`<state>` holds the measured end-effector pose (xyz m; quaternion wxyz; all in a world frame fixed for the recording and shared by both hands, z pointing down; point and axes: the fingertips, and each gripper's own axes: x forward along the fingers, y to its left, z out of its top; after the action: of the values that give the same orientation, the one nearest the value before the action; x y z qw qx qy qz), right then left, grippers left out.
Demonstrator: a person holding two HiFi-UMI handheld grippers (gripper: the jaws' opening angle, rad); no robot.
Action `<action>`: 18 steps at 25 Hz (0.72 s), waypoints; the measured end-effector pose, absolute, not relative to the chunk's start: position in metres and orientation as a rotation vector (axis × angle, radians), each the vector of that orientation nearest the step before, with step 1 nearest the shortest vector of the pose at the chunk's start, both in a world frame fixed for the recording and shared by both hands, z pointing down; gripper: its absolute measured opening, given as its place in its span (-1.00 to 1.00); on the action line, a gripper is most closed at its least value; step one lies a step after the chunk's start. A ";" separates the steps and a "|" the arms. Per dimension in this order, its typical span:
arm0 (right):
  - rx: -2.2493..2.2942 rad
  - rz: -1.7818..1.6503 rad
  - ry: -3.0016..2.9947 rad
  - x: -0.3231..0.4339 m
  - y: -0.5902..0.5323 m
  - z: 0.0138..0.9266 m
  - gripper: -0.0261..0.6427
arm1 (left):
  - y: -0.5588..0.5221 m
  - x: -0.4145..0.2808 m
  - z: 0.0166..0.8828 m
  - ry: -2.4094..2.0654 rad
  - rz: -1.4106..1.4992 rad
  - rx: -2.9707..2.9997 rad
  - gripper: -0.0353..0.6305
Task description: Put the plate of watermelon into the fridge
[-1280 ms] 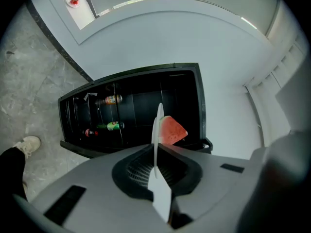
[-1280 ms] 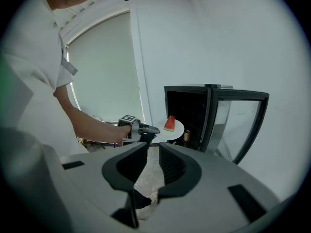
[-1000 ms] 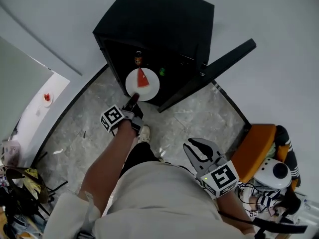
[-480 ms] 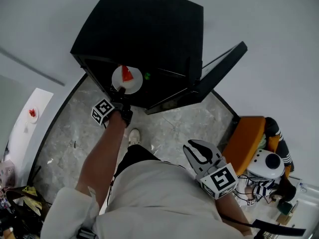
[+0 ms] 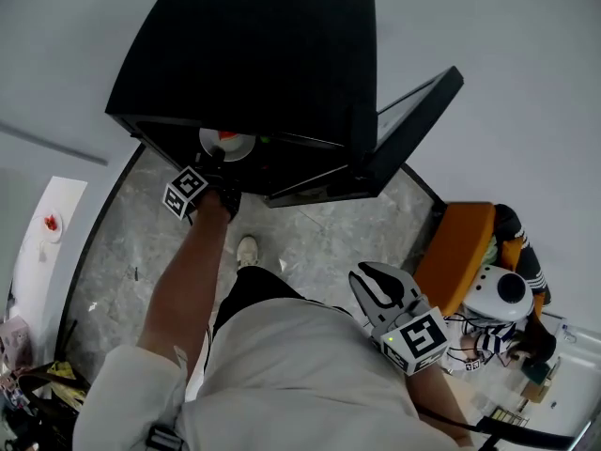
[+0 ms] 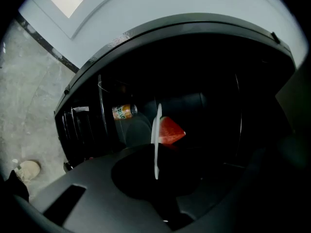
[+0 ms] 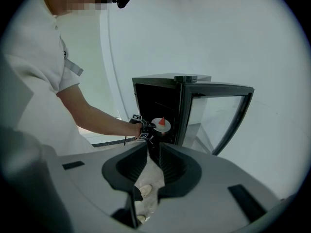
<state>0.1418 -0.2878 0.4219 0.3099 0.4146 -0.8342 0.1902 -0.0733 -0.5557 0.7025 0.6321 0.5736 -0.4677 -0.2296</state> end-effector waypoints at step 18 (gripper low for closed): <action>1.091 0.539 -2.185 0.138 -0.290 0.426 -0.67 | -0.569 -0.067 0.713 -1.251 -0.151 1.435 -0.73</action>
<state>0.1382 -0.2900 0.4264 0.3148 0.4141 -0.8292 0.2046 -0.0673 -0.5695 0.7128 0.5779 0.6133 -0.5345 -0.0644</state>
